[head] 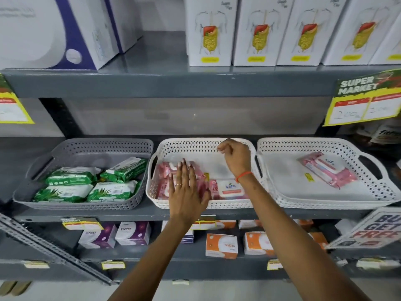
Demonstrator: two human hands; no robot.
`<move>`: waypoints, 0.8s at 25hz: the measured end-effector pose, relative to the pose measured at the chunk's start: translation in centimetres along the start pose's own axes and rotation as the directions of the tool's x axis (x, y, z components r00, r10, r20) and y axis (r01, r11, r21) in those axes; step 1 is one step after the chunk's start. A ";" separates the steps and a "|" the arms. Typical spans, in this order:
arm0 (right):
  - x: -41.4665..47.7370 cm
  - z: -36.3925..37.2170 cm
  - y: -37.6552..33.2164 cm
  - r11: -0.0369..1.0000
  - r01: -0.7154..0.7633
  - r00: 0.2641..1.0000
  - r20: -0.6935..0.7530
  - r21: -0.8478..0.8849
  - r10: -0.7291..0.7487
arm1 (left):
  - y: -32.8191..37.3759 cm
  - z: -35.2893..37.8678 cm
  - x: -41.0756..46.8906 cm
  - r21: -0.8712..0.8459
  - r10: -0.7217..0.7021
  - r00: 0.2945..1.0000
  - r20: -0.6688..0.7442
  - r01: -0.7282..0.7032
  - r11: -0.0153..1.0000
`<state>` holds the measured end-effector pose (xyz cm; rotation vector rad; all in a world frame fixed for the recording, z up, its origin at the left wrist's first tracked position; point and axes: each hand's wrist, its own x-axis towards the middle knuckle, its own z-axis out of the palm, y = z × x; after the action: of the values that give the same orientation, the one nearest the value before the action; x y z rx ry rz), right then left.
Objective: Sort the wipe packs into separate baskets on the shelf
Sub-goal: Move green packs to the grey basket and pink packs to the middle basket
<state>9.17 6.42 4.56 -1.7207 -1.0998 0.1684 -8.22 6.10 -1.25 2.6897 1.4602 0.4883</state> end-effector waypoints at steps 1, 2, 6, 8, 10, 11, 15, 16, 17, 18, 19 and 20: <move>0.3 -1.8 1.2 0.999 -0.004 0.996 -0.094 -0.050 -0.001 | 1.1 0.1 0.4 0.005 0.058 0.998 0.029 -0.058 0.998; 0.6 -3.7 2.7 0.992 -0.017 0.982 -0.188 -0.122 -0.006 | 2.3 0.3 0.8 0.015 0.113 0.992 0.061 -0.114 0.993; 2.6 -11.8 11.3 0.726 -0.423 0.905 -0.284 -0.542 0.316 | 5.0 1.1 1.2 0.006 0.181 0.972 0.146 -0.184 0.983; 2.7 -15.4 14.8 0.484 -0.566 0.778 -0.239 -0.667 0.581 | 4.9 1.4 1.2 -0.004 0.159 0.976 0.149 -0.160 0.987; 2.6 -18.0 17.2 0.400 -0.557 0.727 -0.194 -0.727 0.659 | 4.8 1.7 1.1 0.009 0.158 0.977 0.143 -0.161 0.987; 2.5 -18.7 17.9 0.376 -0.523 0.734 -0.180 -0.765 0.655 | 4.7 1.7 1.1 0.015 0.159 0.977 0.139 -0.163 0.986; 2.8 -19.4 18.1 0.331 -0.467 0.798 -0.230 -0.820 0.557 | 5.0 1.6 1.0 0.022 0.164 0.977 0.134 -0.168 0.986; 2.9 -19.4 17.9 0.347 -0.475 0.799 -0.232 -0.809 0.555 | 5.2 1.5 0.9 0.021 0.162 0.978 0.132 -0.166 0.986; 3.0 -19.4 17.9 0.357 -0.485 0.795 -0.232 -0.798 0.561 | 5.2 1.4 0.9 0.024 0.157 0.979 0.131 -0.162 0.987; 3.0 -19.4 17.8 0.368 -0.503 0.785 -0.236 -0.782 0.572 | 5.1 1.3 0.9 0.030 0.149 0.979 0.138 -0.154 0.988; 2.9 -19.5 17.9 0.382 -0.520 0.775 -0.234 -0.764 0.587 | 5.1 1.3 0.9 0.036 0.141 0.979 0.148 -0.148 0.988; 2.8 -19.6 17.6 0.395 -0.530 0.764 -0.221 -0.750 0.606 | 5.1 1.2 0.9 0.037 0.140 0.978 0.152 -0.147 0.988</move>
<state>32.36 -5.61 0.17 -2.9199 -0.5721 0.2058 -3.27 4.18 -1.24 2.8127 1.2619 0.2535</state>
